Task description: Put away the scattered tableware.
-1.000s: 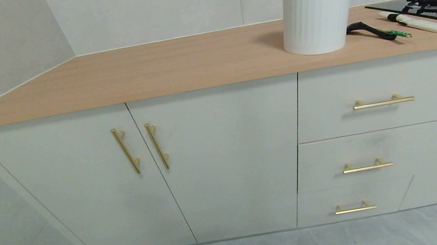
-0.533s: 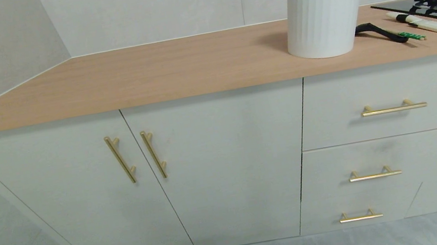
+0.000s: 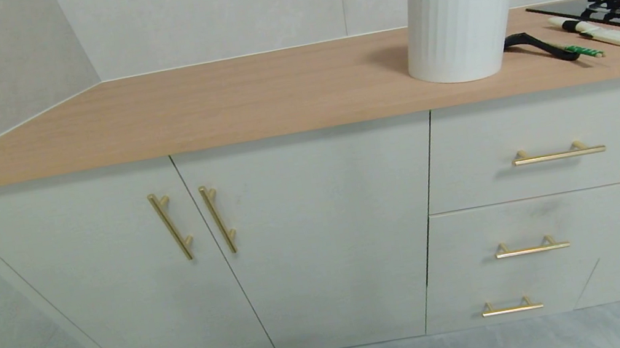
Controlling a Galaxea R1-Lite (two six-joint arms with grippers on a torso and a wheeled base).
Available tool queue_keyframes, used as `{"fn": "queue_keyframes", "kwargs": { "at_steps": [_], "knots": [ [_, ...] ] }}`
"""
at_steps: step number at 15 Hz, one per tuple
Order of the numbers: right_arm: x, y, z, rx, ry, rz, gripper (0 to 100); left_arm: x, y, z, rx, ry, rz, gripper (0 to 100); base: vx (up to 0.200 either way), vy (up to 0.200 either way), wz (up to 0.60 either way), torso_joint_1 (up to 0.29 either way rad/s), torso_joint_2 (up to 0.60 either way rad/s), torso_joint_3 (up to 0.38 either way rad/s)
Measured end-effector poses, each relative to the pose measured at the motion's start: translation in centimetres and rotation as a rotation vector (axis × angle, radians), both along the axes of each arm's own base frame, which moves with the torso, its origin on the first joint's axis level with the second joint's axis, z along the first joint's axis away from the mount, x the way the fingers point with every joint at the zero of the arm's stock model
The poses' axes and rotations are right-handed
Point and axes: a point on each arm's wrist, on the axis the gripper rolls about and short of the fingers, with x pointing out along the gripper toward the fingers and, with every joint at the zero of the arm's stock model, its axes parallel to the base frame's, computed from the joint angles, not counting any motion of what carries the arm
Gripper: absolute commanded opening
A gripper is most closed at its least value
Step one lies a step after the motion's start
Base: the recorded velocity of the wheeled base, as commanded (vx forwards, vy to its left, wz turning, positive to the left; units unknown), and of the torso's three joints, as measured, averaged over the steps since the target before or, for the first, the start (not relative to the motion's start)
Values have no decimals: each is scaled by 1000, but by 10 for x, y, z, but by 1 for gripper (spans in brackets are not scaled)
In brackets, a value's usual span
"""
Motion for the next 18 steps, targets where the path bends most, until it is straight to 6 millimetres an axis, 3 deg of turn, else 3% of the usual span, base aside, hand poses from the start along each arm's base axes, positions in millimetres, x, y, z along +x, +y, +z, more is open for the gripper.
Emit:
{"fn": "queue_keyframes", "kwargs": {
  "at_steps": [12,15,18],
  "knots": [
    [0,0,4,-10,5,15,100,0,0,0,0,0,0,100,0,0,0,0,0,0],
    [-2,1,53,22,-48,81,100,0,0,0,0,0,0,100,0,0,0,0,0,0],
    [28,2,90,13,90,124,100,0,0,0,0,0,0,100,0,0,0,0,0,0]
  ]
}}
